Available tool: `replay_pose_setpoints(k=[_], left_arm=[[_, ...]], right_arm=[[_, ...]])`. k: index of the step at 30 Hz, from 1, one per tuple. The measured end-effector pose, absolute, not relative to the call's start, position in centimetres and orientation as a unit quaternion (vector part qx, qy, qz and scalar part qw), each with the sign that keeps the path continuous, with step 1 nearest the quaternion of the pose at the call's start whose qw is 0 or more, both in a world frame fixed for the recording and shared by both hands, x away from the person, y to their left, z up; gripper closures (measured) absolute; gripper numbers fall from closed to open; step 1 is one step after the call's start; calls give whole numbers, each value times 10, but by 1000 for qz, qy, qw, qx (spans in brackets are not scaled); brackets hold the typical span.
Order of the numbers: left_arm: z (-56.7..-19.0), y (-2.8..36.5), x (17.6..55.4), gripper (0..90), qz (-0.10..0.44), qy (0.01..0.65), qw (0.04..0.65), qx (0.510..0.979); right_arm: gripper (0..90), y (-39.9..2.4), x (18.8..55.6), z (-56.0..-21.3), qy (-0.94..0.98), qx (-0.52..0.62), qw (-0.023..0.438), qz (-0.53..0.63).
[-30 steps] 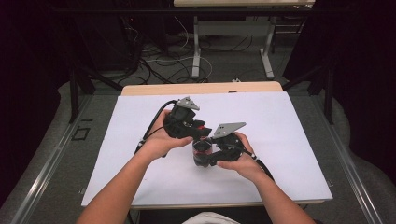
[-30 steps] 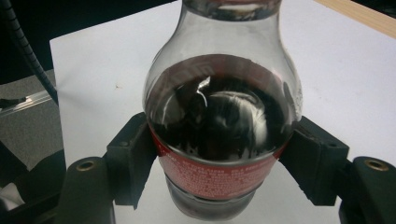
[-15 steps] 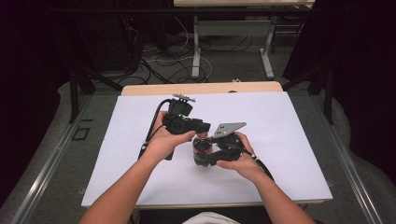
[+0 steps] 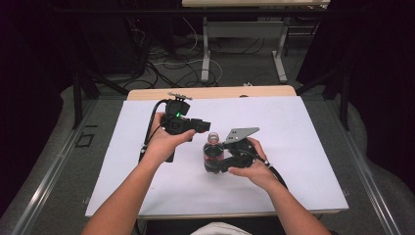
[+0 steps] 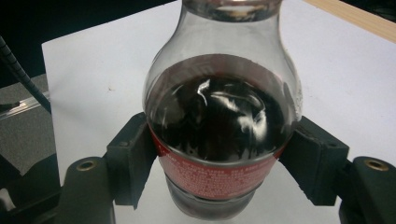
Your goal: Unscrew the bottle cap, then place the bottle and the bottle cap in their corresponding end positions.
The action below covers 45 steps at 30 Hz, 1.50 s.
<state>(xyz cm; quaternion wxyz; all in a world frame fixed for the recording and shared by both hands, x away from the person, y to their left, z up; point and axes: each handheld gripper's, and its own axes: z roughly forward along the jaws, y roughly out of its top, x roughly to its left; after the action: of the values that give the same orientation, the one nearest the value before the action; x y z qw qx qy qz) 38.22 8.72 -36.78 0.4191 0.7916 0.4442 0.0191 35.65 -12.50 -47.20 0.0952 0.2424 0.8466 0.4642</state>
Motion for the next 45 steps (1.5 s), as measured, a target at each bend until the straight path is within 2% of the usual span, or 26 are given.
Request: replay_pose_setpoints(k=[16, 31, 45], left_arm=[[-390, 114, 384, 617, 29, 472, 421, 774], [-416, 167, 381, 617, 44, 526, 429, 733], [-441, 195, 383, 616, 39, 557, 424, 713]], right_arm=[[302, -132, 364, -474, 839, 264, 105, 464], [302, -142, 379, -477, 831, 301, 128, 450], [301, -144, 434, -488, 801, 366, 173, 440]])
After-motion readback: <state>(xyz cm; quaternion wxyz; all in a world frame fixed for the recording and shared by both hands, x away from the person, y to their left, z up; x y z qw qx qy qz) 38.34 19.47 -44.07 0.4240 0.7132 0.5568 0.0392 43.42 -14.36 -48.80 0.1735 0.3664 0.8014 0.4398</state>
